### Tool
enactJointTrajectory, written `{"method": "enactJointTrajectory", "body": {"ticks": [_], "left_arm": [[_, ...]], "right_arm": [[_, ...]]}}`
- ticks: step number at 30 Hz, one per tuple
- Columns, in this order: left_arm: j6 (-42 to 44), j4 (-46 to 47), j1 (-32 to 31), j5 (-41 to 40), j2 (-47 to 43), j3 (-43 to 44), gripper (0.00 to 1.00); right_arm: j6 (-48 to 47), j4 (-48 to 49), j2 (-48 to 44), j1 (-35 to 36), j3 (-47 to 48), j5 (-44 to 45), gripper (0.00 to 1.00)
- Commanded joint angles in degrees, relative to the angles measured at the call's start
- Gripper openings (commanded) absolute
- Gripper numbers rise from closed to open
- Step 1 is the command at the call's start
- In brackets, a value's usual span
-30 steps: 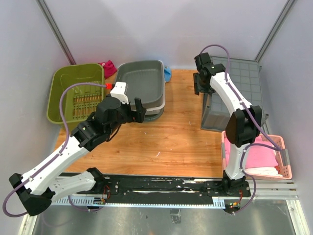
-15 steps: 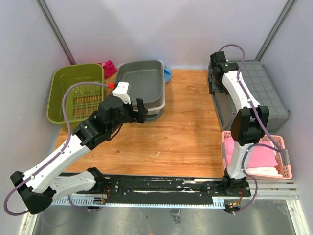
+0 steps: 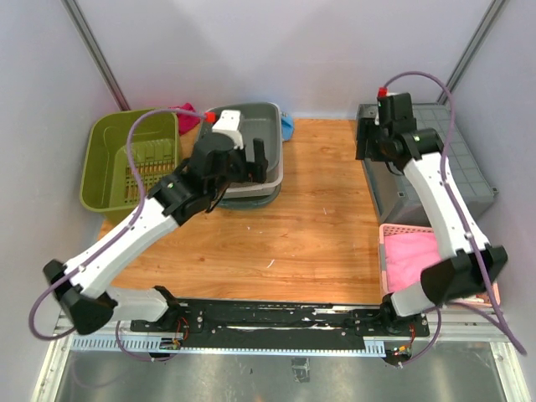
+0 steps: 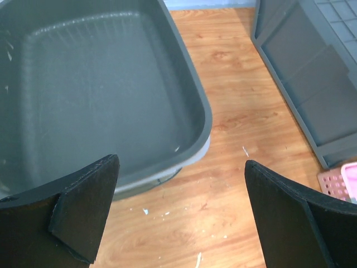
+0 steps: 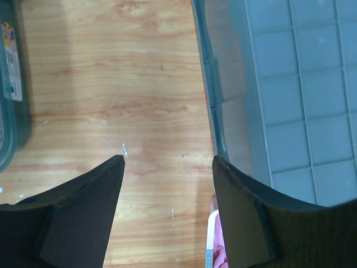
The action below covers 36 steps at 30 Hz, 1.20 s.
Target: Turn the large container upside down
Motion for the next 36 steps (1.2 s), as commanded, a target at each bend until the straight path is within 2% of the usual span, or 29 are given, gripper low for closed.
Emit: {"method": "enactJointTrajectory", "body": {"ticks": [1,6,11,14,20,21,22,26,28,33,36], "left_arm": [[1.36,-2.36,-0.31,-4.37,10.18,9.57,0.99],[2.65,-8.43,-0.3,-6.58,25.93,24.39,0.98],[4.03,-13.66,-0.31,-10.43,37.68,34.48,0.91],[4.26,-14.88,-0.31,-11.11,41.37,37.19,0.78],[4.86,-15.08,-0.22,-10.2,43.12,37.84,0.47],[4.95,-15.13,-0.22,-9.99,43.16,37.95,0.35],[5.06,-15.12,-0.22,-9.88,43.05,38.03,0.28],[6.32,-15.21,-0.22,-9.78,40.9,39.03,0.13],[7.69,-15.21,-0.22,-9.64,39.06,39.72,0.02],[11.59,-15.81,-0.22,-10.6,33.9,42.16,0.0],[13.27,-15.77,-0.22,-7.61,30.51,44.61,0.0]], "right_arm": [[2.99,4.61,-8.34,-0.09,-12.23,-0.82,0.66],[4.53,4.59,-17.01,-0.07,-20.95,-2.57,0.66],[4.97,2.6,-22.87,-0.04,-26.65,-0.12,0.66],[5.01,2.04,-24.82,-0.18,-28.59,0.09,0.65],[4.33,1.27,-25.53,-0.18,-28.57,1.25,0.65],[4.2,1.25,-25.49,-0.15,-28.3,1.3,0.64],[4.11,1.19,-25.59,-0.18,-27.88,1.45,0.64],[3.62,1.09,-25.68,-0.14,-26.65,2.07,0.64],[3.7,1.09,-25.64,-0.17,-26.53,1.88,0.64],[4.52,1.16,-25.48,-0.17,-26.85,1.45,0.63],[5.05,1.41,-25.54,-0.16,-26.67,0.29,0.63]]}}
